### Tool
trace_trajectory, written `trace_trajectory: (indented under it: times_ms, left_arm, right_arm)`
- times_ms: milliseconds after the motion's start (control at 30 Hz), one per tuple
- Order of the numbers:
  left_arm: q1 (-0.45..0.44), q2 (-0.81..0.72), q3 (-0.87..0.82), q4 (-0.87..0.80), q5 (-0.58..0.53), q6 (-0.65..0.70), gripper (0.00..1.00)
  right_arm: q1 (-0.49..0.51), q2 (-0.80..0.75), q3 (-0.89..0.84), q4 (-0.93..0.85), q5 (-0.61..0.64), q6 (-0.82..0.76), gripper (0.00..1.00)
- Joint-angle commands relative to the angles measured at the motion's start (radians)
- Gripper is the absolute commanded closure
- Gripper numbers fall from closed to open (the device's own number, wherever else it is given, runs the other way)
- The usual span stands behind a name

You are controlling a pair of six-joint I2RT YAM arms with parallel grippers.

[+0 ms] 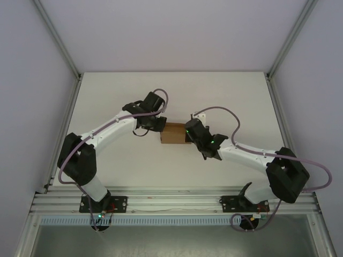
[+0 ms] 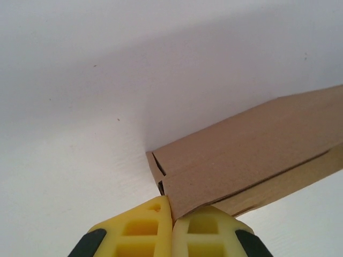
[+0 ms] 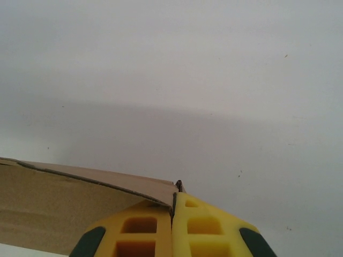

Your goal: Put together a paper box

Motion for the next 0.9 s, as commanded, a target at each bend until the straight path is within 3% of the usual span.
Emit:
trace_trajectory:
  times_ms: [0, 100, 433, 533, 867]
  left_arm:
    - [-0.013, -0.044, -0.024, 0.065, 0.014, -0.104, 1.00]
    - [-0.012, -0.043, -0.083, 0.144, 0.045, -0.134, 1.00]
    - [-0.013, -0.057, -0.241, 0.259, -0.013, -0.117, 1.00]
    - [-0.015, -0.065, -0.322, 0.341, 0.036, -0.095, 1.00]
    - [-0.041, -0.102, -0.462, 0.416, -0.017, -0.089, 1.00]
  right_arm:
    - [0.019, 0.024, -0.018, -0.073, -0.008, 0.029, 1.00]
    - [0.020, 0.020, -0.025, -0.059, -0.012, 0.032, 1.00]
    - [0.020, -0.006, -0.080, 0.017, -0.012, -0.010, 1.00]
    - [0.020, 0.002, -0.102, 0.061, -0.024, -0.047, 1.00]
    - [0.021, 0.037, -0.160, 0.152, -0.085, -0.066, 1.00]
